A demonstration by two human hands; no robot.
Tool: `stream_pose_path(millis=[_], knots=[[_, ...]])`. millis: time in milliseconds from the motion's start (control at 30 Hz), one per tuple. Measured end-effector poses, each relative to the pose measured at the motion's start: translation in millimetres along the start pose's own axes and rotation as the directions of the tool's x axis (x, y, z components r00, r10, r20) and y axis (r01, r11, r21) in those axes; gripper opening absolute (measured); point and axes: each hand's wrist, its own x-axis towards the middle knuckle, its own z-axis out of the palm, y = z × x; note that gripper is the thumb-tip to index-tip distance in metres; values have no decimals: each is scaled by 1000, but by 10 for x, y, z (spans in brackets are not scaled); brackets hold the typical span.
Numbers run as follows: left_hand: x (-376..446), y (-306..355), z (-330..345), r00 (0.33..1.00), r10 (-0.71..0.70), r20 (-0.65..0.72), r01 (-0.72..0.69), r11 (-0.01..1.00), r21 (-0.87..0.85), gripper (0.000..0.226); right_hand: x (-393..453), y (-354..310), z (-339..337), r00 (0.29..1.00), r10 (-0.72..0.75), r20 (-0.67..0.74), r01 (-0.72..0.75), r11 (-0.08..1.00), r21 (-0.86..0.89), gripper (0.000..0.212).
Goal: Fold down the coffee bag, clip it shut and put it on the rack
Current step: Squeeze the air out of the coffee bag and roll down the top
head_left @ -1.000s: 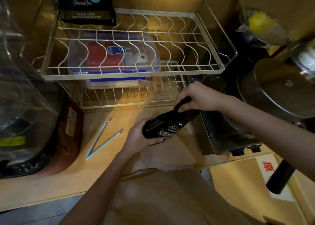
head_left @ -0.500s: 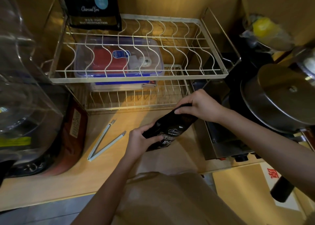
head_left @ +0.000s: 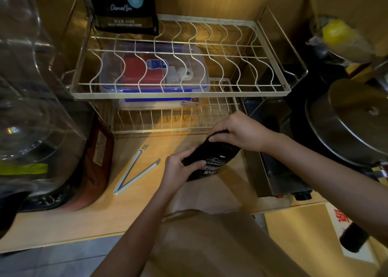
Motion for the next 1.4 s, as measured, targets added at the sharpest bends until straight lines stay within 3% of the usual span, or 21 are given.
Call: stream_pose_path(millis=[100,267,433,500,567,633,733,867,1000,1033,1167,1267,1333,1400], knots=[[16,-46,22,996,-82,-22,79,990,-113,37,34,-3,-30,1000,9,13,-8,1000,-26,21],[15,-125,6,988,-150,-36,144,980,-136,5,107,-50,-3,995,41,91,-36,998,-58,22],[26,-136,-29,984,-175,-29,165,966,-201,10,195,-93,24,995,29,95,-23,997,-69,20],[27,-118,-77,982,-187,15,186,957,-221,6,225,-112,19,995,38,94,-34,998,-47,19],[39,-87,-120,982,-166,96,183,959,-215,22,260,-135,14,994,43,100,-40,999,-30,18],[60,-66,-129,981,-138,133,158,975,-155,22,306,-173,24,991,46,122,-42,998,-37,18],[93,-77,-145,984,-149,94,159,981,-111,8,381,-228,55,990,40,135,-31,997,-66,18],[136,-86,-254,976,-201,78,210,970,-123,28,479,-277,50,989,66,129,-51,992,-113,19],[151,-30,-345,969,-216,115,231,964,-132,1,527,-292,72,994,63,89,-52,992,-118,19],[147,-13,-341,971,-212,109,227,963,-148,4,521,-299,86,994,66,86,-56,993,-108,19],[132,35,-295,979,-191,68,201,960,-195,5,397,-313,87,999,50,-8,-50,999,10,22],[106,31,-292,980,-194,51,200,950,-239,10,167,-138,57,971,133,-197,-82,966,245,47],[82,7,-307,978,-206,43,209,938,-278,7,-15,30,144,934,258,-248,-118,877,466,70],[68,4,-320,976,-213,40,215,929,-302,9,-161,156,333,902,406,-150,-203,702,682,86]])
